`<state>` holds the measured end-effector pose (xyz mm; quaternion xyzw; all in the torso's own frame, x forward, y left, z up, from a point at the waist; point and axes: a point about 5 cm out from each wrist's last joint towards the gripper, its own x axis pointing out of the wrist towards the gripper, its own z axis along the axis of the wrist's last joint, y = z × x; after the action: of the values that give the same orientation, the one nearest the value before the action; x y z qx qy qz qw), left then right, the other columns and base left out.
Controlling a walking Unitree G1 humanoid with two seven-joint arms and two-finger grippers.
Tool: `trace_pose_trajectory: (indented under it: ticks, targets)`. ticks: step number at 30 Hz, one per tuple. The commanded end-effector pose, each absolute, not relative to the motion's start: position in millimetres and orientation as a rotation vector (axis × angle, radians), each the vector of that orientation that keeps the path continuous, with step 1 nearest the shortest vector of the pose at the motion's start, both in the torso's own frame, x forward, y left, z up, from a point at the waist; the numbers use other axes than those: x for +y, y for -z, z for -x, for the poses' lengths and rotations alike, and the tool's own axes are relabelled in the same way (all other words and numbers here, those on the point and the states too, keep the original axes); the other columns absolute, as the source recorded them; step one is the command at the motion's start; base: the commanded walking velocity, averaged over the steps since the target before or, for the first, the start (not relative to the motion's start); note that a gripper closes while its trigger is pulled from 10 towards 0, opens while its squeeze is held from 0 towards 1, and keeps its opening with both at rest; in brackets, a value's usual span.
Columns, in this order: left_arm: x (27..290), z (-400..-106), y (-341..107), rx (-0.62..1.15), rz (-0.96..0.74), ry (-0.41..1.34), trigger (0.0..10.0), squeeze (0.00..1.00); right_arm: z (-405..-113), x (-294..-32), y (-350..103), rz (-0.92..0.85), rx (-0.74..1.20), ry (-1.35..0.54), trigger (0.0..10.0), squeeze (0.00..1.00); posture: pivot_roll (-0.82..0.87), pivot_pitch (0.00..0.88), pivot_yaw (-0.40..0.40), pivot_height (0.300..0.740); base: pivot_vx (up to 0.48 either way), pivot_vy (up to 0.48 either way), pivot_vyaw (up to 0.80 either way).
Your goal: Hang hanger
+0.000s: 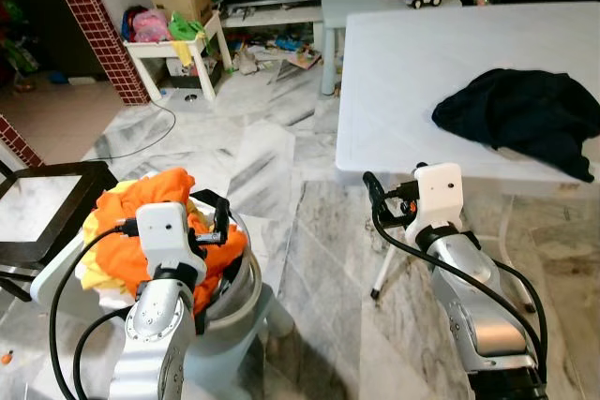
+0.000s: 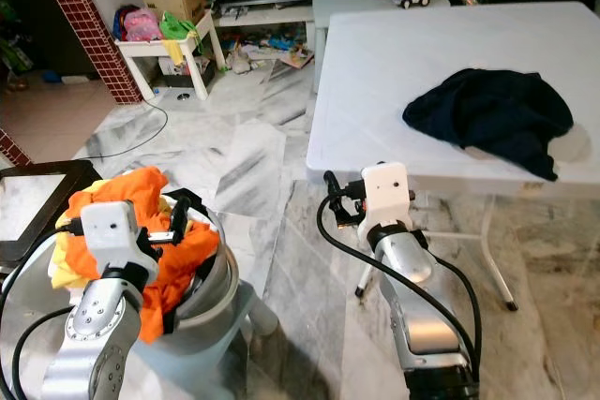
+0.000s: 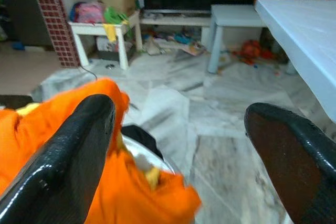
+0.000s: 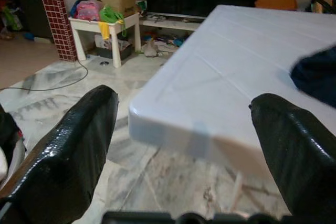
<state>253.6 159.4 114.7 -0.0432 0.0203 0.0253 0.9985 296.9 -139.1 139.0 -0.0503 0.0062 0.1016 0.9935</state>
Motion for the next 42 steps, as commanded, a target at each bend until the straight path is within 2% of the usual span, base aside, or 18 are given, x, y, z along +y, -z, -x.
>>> trace_pose_trajectory:
  ticks: [1,12,20,31,36,38,42]
  targets:
    - [174.0,-253.8,-111.6,0.064,0.040,-0.137,10.0,0.00,-296.5,-128.8,-142.5,0.092,-0.002,-0.240,10.0,0.00,-0.05,0.056,0.077,0.740,0.000,0.000,0.00]
    - [180.9,-257.8,-106.5,0.104,0.012,-0.171,10.0,0.00,-296.1,-127.2,-142.2,0.100,-0.003,-0.255,10.0,0.00,-0.05,0.052,0.075,0.740,0.000,0.000,0.65]
    - [198.9,-284.3,-112.2,0.114,0.023,-0.177,10.0,0.00,-296.2,-130.4,-142.1,0.105,0.002,-0.246,10.0,0.00,-0.05,0.048,0.077,0.740,0.000,0.000,0.00]
    - [196.1,-292.8,-108.4,0.136,0.048,-0.159,10.0,0.00,-293.8,-130.9,-141.2,0.102,0.005,-0.234,10.0,0.00,-0.07,0.056,0.083,0.740,0.000,0.000,0.00]
    - [194.4,-299.8,-94.1,0.202,0.045,-0.144,10.0,0.00,-294.6,-129.6,-142.1,0.107,0.009,-0.243,10.0,0.00,-0.08,0.069,0.069,0.740,0.000,0.000,0.00]
    - [195.4,-310.8,-84.3,0.256,0.055,-0.136,10.0,0.00,-293.5,-128.5,-145.9,0.138,-0.004,-0.267,10.0,0.00,-0.10,0.074,0.070,0.740,0.000,0.000,0.00]
    - [196.8,-321.4,-77.2,0.316,0.067,-0.137,10.0,0.00,-290.3,-136.4,-149.9,0.160,-0.010,-0.253,10.0,0.00,-0.14,0.085,0.075,0.740,0.000,0.000,0.00]
